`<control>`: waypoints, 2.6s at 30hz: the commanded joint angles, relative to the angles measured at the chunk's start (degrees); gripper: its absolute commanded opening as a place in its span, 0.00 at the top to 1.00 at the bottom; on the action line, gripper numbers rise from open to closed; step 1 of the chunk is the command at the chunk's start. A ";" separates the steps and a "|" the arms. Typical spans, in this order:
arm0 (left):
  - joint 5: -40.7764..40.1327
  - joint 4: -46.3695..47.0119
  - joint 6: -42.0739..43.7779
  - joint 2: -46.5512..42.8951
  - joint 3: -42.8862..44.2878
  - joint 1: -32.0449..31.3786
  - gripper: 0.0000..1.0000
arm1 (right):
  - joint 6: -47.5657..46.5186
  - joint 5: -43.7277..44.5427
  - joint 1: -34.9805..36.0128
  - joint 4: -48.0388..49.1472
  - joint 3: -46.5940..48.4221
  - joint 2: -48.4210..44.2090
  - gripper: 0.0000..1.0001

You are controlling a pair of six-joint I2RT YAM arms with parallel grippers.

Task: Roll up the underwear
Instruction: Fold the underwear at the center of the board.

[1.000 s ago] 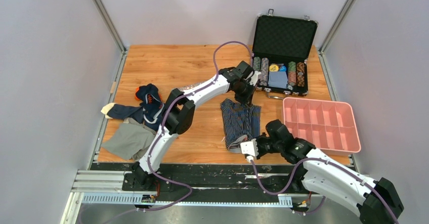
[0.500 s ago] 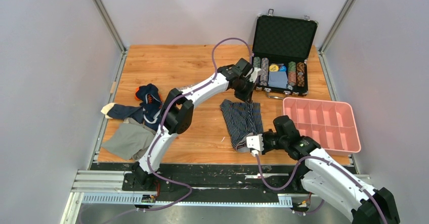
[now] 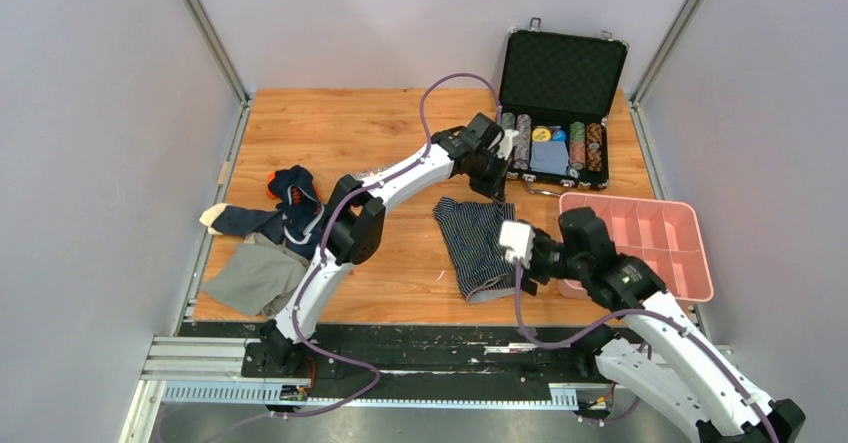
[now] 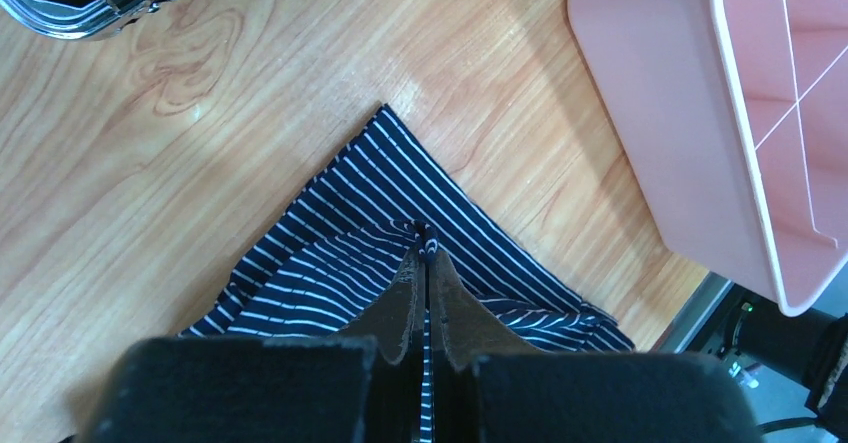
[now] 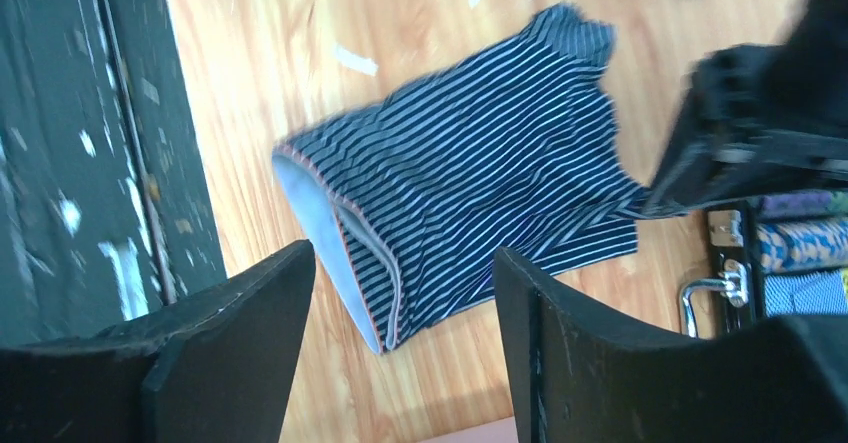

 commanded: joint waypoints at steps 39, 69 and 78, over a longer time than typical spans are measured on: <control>3.37 6.25 -6.22 5.36 4.81 -1.43 1.00 | 70.75 -1.40 -26.95 -13.46 10.55 37.43 0.55; 3.47 8.29 -6.33 9.29 9.36 -0.95 1.00 | 75.10 8.55 -24.23 -13.91 9.62 46.97 0.58; 3.89 8.96 -6.39 9.31 8.70 -0.67 0.63 | 75.02 8.47 -24.25 -13.43 9.70 45.28 0.59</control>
